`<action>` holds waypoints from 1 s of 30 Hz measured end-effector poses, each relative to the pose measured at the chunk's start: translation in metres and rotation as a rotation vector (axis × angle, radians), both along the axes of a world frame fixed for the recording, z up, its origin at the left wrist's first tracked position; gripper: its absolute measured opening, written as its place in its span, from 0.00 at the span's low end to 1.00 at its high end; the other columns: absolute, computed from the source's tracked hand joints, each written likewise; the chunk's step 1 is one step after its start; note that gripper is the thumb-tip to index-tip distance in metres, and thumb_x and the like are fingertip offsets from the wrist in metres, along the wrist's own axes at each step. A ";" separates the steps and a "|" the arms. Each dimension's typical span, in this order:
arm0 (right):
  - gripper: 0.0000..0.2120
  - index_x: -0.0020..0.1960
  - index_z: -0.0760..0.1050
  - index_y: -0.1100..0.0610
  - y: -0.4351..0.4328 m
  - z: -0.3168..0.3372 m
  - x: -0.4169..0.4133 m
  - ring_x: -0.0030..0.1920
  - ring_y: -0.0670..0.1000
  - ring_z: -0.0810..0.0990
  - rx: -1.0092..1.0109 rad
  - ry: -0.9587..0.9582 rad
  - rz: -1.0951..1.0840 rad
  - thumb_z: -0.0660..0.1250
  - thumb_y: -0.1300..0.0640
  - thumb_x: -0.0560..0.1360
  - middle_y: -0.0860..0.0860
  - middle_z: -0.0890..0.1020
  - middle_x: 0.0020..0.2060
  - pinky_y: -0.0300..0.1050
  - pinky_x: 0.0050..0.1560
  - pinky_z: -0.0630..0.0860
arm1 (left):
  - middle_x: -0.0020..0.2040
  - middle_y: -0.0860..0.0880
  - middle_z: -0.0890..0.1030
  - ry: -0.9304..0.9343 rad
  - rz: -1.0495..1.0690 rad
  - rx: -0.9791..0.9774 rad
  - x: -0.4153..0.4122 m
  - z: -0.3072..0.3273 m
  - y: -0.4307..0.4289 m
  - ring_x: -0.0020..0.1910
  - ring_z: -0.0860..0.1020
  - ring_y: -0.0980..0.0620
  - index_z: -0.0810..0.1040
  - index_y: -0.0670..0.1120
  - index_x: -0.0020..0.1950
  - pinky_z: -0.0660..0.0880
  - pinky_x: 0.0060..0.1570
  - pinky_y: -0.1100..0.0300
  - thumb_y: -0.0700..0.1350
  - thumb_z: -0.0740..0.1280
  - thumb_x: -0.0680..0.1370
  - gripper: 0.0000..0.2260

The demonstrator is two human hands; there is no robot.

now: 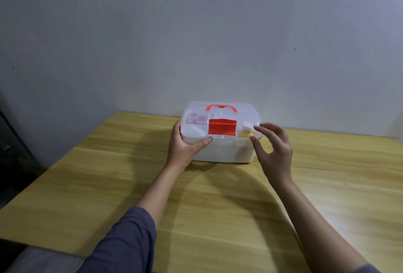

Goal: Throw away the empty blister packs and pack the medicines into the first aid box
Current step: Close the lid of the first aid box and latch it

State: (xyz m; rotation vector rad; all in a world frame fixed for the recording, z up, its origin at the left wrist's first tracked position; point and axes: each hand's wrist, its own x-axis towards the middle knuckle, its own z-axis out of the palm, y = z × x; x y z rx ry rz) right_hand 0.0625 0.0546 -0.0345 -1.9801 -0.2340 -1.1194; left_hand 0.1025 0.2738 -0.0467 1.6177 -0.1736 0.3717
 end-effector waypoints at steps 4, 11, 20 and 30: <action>0.11 0.52 0.80 0.62 0.000 -0.001 -0.001 0.52 0.43 0.74 0.004 -0.008 0.006 0.71 0.65 0.69 0.57 0.79 0.50 0.27 0.56 0.68 | 0.59 0.55 0.80 -0.049 -0.026 -0.008 0.001 -0.001 0.000 0.59 0.78 0.58 0.73 0.54 0.63 0.76 0.57 0.60 0.53 0.80 0.60 0.34; 0.12 0.54 0.80 0.59 0.001 0.003 0.002 0.53 0.46 0.75 0.009 0.013 0.056 0.71 0.62 0.70 0.52 0.76 0.51 0.29 0.56 0.69 | 0.62 0.62 0.76 -0.067 -0.041 0.011 0.000 -0.002 0.000 0.63 0.73 0.67 0.70 0.60 0.66 0.70 0.58 0.70 0.57 0.79 0.61 0.35; 0.06 0.48 0.82 0.54 0.016 0.042 0.020 0.55 0.49 0.78 0.164 0.270 0.209 0.70 0.56 0.72 0.50 0.81 0.48 0.39 0.57 0.72 | 0.72 0.51 0.72 -0.018 -0.018 -0.045 0.005 -0.007 -0.003 0.72 0.68 0.54 0.64 0.49 0.75 0.64 0.73 0.50 0.65 0.67 0.70 0.38; 0.17 0.55 0.80 0.53 0.012 0.037 0.021 0.66 0.45 0.68 0.011 0.380 0.297 0.75 0.54 0.66 0.47 0.78 0.57 0.30 0.60 0.62 | 0.69 0.50 0.75 -0.009 -0.011 -0.061 0.007 -0.011 -0.003 0.69 0.72 0.52 0.67 0.50 0.73 0.66 0.71 0.46 0.62 0.67 0.72 0.33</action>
